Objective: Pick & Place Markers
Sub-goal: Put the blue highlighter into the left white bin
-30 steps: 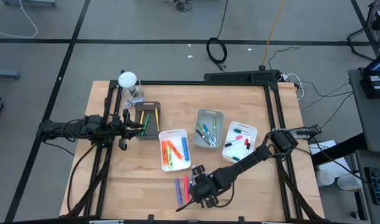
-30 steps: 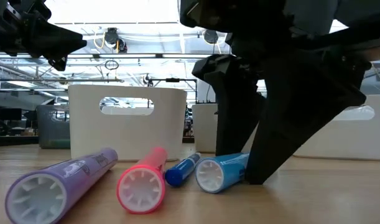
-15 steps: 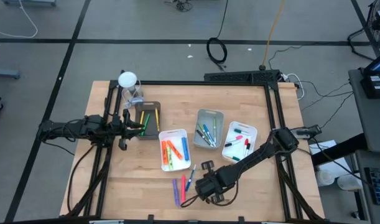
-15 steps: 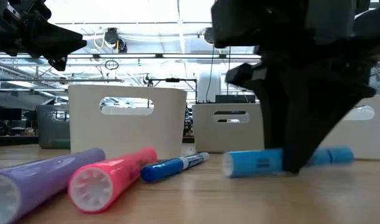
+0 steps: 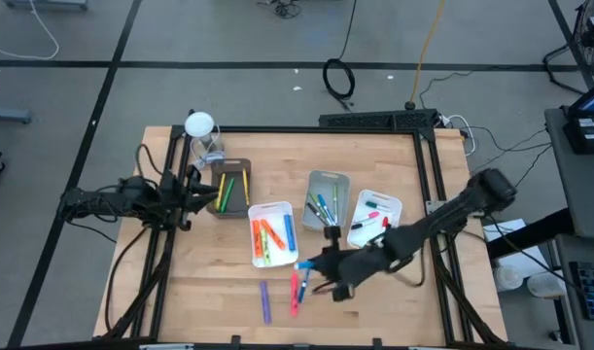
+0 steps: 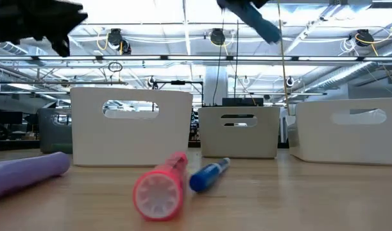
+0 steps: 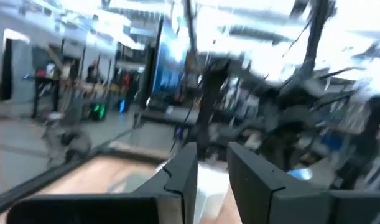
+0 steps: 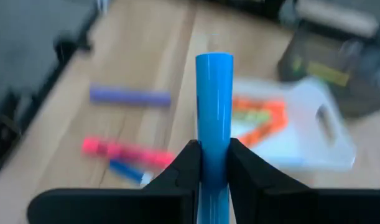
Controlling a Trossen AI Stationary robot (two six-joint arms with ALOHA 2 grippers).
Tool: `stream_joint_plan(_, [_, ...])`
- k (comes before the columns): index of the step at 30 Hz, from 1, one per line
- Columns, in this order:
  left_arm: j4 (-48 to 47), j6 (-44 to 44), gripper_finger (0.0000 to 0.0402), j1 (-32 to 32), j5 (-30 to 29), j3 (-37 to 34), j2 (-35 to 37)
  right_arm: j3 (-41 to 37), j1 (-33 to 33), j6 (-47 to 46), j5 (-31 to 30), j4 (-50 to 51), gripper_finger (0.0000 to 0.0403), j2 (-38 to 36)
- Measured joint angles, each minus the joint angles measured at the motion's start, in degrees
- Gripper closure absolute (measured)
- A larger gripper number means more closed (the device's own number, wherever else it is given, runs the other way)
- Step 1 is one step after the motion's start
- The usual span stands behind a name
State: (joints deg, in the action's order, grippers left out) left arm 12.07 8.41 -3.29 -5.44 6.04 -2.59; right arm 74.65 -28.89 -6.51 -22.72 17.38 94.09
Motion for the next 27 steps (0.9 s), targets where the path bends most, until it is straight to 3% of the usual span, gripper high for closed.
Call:
stream_joint_plan(6, [3.92, 1.02, 0.0311, 0.00, 3.23, 0.00, -0.02, -17.36, 4.65, 8.65, 3.69, -35.08, 0.0361, -11.25])
stream_joint_plan(11, [1.94, 0.39, 0.0311, 0.00, 3.74, 0.00, -0.05, -26.90, 9.50, 9.79, 10.16, -51.53, 0.0361, -14.73])
stream_joint_plan(15, [1.78, -0.73, 0.0311, -0.03, 2.33, 0.00, -0.91, -29.38, 13.25, 10.29, 12.51, -55.90, 0.0361, -15.02])
stream_joint_plan(18, [3.68, -1.58, 0.0311, -0.04, -4.49, 0.00, -2.31, -29.46, 15.21, 10.88, 12.52, -55.73, 0.0361, -14.89])
stream_joint_plan(22, [9.02, 6.13, 0.0302, 0.00, -13.77, 0.00, -8.15, -29.46, 17.14, 12.21, 12.52, -57.09, 0.0361, -14.99])
stream_joint_plan(27, [16.26, 16.09, 0.0262, 0.57, -21.34, 0.00, -20.70, -29.43, 18.81, 14.67, 12.56, -57.53, 0.0361, -14.68])
